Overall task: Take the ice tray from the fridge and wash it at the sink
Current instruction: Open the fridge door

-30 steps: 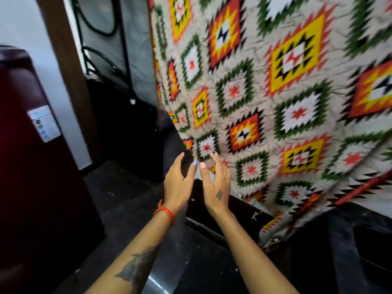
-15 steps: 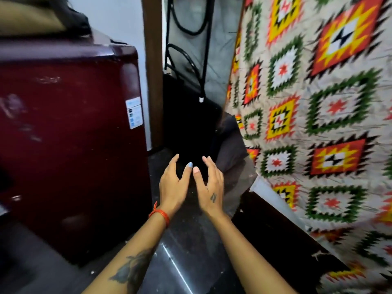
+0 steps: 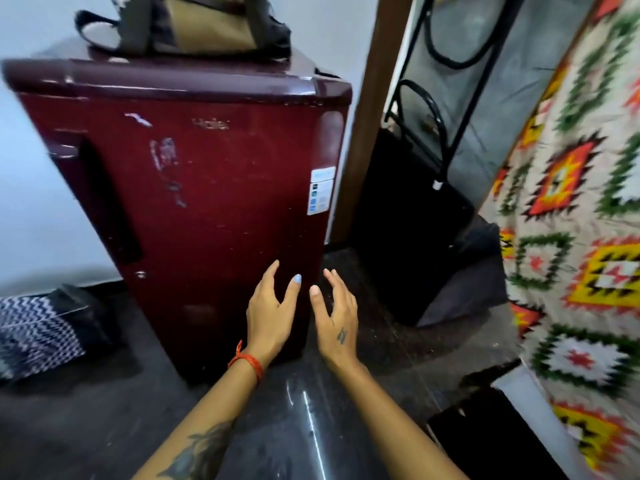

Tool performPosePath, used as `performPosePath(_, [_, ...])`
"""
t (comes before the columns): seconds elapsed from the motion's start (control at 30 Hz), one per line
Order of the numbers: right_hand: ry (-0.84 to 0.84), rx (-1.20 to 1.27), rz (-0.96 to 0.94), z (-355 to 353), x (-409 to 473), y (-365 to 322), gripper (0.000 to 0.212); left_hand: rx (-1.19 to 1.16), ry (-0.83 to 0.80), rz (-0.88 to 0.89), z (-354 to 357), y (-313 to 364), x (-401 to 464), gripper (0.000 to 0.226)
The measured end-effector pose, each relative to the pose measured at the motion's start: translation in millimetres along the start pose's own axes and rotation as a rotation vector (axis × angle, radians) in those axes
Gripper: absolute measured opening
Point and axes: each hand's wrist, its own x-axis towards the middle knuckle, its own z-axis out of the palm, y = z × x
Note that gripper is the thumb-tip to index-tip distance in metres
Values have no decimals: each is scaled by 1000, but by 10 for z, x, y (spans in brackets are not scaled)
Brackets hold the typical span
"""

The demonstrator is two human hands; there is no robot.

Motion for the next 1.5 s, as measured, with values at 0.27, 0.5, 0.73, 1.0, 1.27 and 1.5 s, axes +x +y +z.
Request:
performPosePath(0.27, [-151,88,-15,537,186,-105,72,-4,193,-86,-364,-309,180,59])
performPosePath(0.5, [-261,133,-27,1026,242,-334,76,-15,301,-116,-802,-477,381,57])
performPosePath(0.73, [-288,153,5,1663,287,-619,75,26,337,-112,-1426,-730,763,57])
performPosePath(1.0, [-266,166,44,2383,400,-957,76,40,410,-94,-2078,-997,1275,57])
performPosePath(1.27, [-239,199,43,2956,599,-1335,76,22,337,-48,-2458,-1176,1771,58])
performPosePath(1.5, [-223,255,-5,3212,844,-1716,47,-57,194,-31,-2541,-1186,2019,50])
